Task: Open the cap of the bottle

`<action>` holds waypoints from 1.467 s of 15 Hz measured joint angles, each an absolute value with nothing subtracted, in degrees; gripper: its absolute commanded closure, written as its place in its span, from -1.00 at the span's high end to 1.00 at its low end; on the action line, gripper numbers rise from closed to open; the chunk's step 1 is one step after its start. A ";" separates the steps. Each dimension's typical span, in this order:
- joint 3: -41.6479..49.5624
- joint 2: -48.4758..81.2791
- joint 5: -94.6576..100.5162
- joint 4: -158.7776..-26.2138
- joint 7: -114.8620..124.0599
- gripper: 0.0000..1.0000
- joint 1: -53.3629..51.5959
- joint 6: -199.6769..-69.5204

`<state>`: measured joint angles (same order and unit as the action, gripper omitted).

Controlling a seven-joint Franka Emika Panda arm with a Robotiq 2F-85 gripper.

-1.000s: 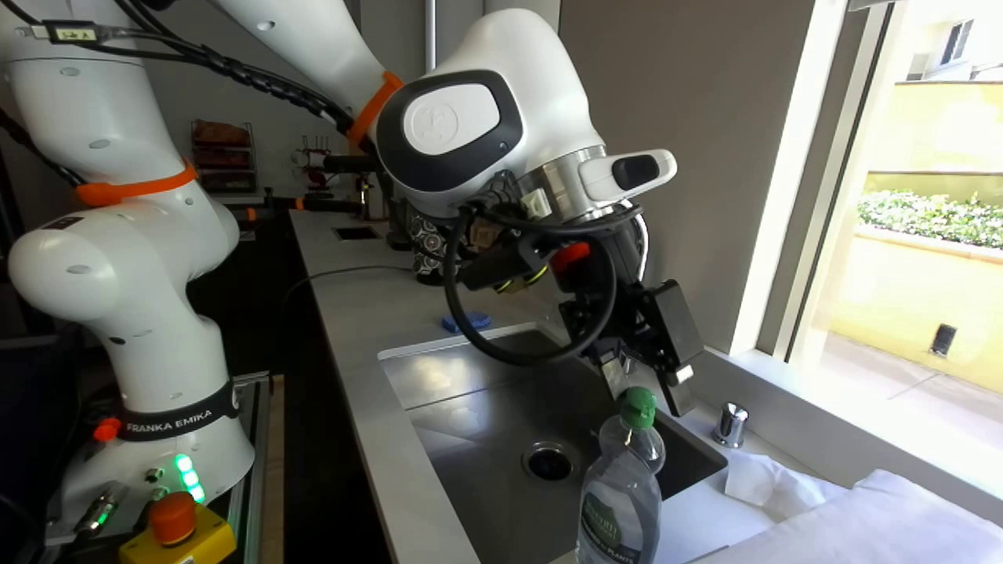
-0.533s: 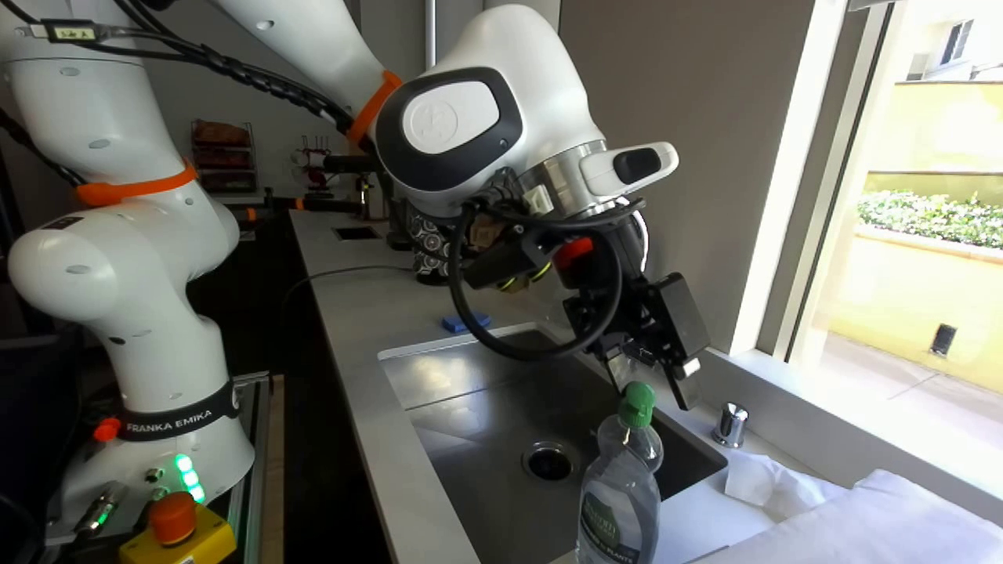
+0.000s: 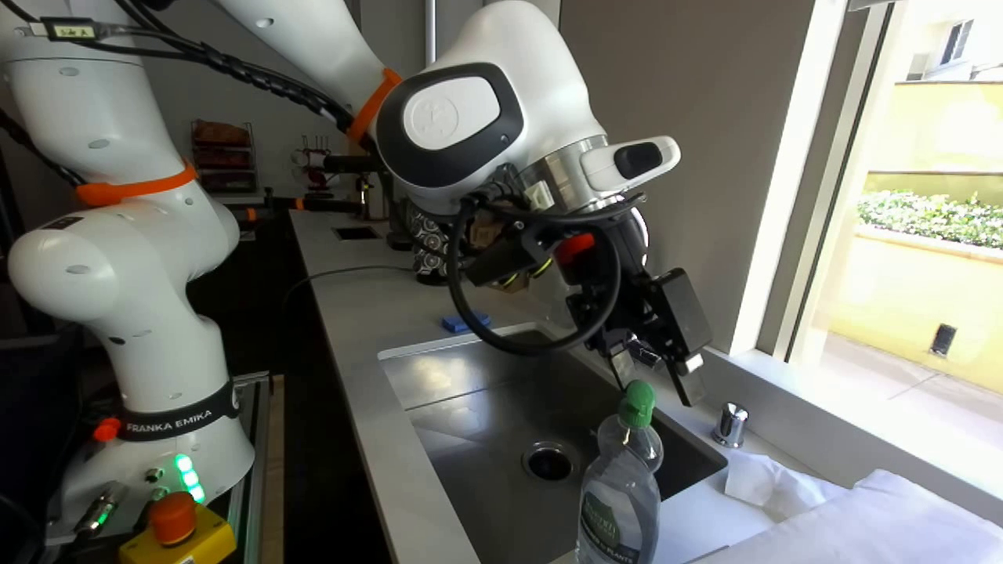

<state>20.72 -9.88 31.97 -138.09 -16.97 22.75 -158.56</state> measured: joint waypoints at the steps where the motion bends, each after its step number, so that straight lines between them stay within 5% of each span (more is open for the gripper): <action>1: 20.72 -9.95 31.97 -138.02 -16.90 0.67 22.75 -158.57; 15: 20.64 -10.57 31.97 -137.97 -16.14 0.62 23.94 -158.57; 22: 20.64 -10.78 31.97 -137.96 -16.02 0.78 24.47 -158.57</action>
<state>20.64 -10.78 31.97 -137.96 -16.02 24.47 -158.57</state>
